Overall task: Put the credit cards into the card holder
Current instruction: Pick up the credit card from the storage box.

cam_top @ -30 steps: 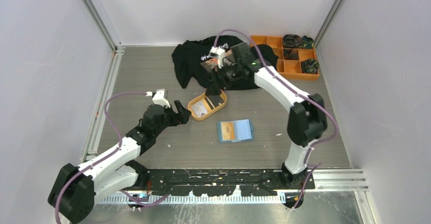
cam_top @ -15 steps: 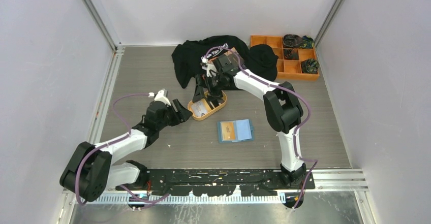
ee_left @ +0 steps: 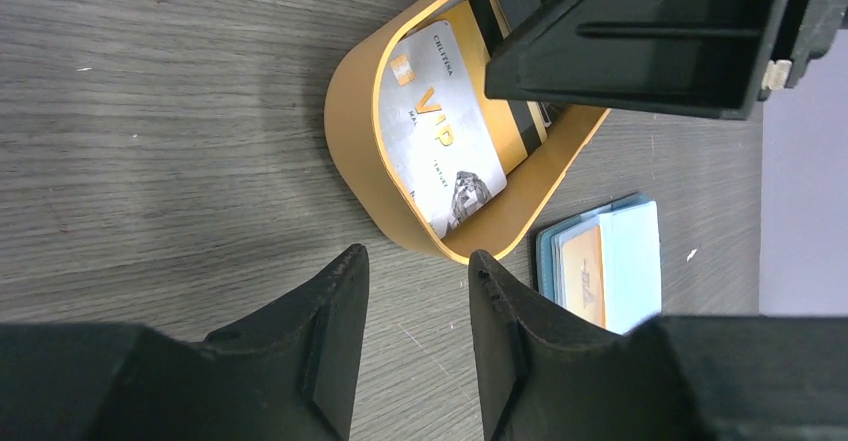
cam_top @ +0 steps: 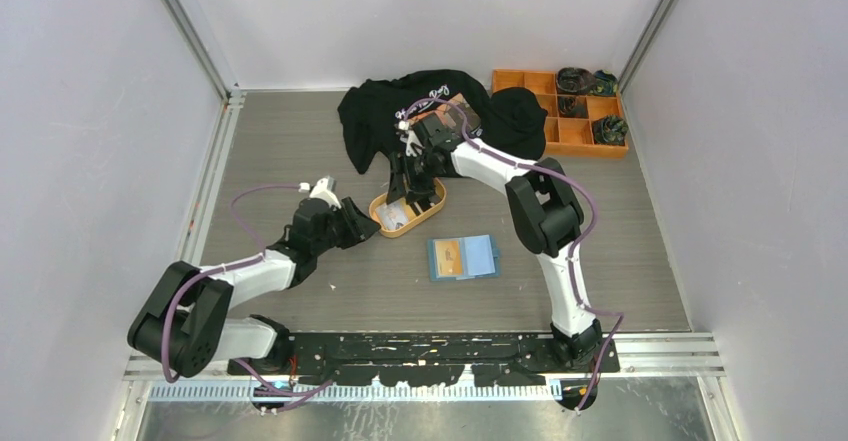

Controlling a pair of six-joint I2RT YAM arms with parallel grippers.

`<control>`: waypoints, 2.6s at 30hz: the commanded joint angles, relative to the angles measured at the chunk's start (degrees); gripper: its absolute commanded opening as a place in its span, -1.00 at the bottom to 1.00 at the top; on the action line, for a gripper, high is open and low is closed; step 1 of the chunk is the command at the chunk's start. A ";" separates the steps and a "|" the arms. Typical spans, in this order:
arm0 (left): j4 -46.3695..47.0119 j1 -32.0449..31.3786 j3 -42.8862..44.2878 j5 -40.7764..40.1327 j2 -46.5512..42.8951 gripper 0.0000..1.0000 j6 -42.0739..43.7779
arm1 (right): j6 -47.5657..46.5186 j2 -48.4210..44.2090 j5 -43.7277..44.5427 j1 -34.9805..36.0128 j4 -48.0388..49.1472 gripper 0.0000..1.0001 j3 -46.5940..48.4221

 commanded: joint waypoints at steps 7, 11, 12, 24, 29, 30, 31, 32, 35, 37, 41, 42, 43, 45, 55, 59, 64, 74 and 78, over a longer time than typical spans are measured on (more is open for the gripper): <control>5.60 0.21 1.83 3.22 2.57 -0.24 -0.68 | -1.99 2.61 -0.22 1.32 -2.63 0.13 4.35; 6.32 0.21 1.99 4.27 3.27 -0.31 -0.96 | -1.14 3.22 -2.46 1.90 -2.68 0.02 4.36; 6.40 0.21 2.09 4.39 3.35 -0.32 -1.00 | -0.80 3.34 -2.92 1.99 -2.65 0.00 4.41; 6.42 0.20 2.19 4.89 3.12 -0.39 -1.14 | 8.20 0.49 -15.17 1.23 4.51 -0.19 2.25; 6.20 0.20 2.18 4.85 2.84 -0.41 -1.22 | 10.88 -0.07 -17.89 0.99 7.09 -0.23 0.97; 6.20 0.21 2.19 4.84 2.82 -0.41 -1.22 | 11.10 0.10 -17.75 0.99 7.09 -0.24 0.90; 6.16 0.21 2.19 4.88 2.75 -0.41 -1.22 | 10.92 0.44 -17.35 1.04 6.85 -0.25 0.93; 6.07 0.19 2.19 4.87 2.79 -0.42 -1.22 | 10.34 0.85 -16.82 1.09 6.03 -0.26 1.27; 5.97 0.20 2.16 4.72 2.73 -0.42 -1.14 | 7.34 2.26 -15.56 1.06 2.60 -0.28 2.59; 5.94 0.21 2.19 4.75 2.78 -0.42 -1.14 | 6.61 2.93 -15.36 1.08 1.27 -0.29 3.04; 5.92 0.21 2.28 4.67 2.90 -0.42 -1.05 | 5.42 3.84 -15.68 1.14 -0.29 -0.31 3.66; 5.93 0.21 2.33 4.67 2.86 -0.43 -1.05 | 5.24 3.97 -15.81 1.15 -0.57 -0.31 3.81; 5.86 0.19 2.36 4.67 2.87 -0.42 -0.97 | 5.10 4.04 -16.04 1.13 -0.62 -0.31 3.81; 5.70 0.23 2.37 4.58 2.91 -0.43 -0.92 | 4.11 4.24 -15.24 1.15 -1.56 -0.33 4.07; 5.34 0.17 2.54 5.66 2.20 -0.41 -0.78 | -2.64 5.19 -8.48 2.39 -6.90 -0.21 6.81; 4.92 0.23 2.22 5.96 1.02 -0.40 -0.55 | -1.57 6.33 -11.33 2.91 -6.24 -0.21 7.18; 3.05 0.17 1.93 5.68 -1.63 -0.39 0.07 | -1.46 6.83 -12.61 3.16 -6.12 -0.21 7.20; -3.97 0.21 0.68 4.23 -9.55 -0.37 2.38 | 0.71 5.24 -16.80 1.99 -4.75 -0.23 7.32; -7.76 0.21 -0.08 3.18 -13.89 -0.36 3.13 | 0.75 4.62 -17.04 1.12 -4.90 -0.25 7.27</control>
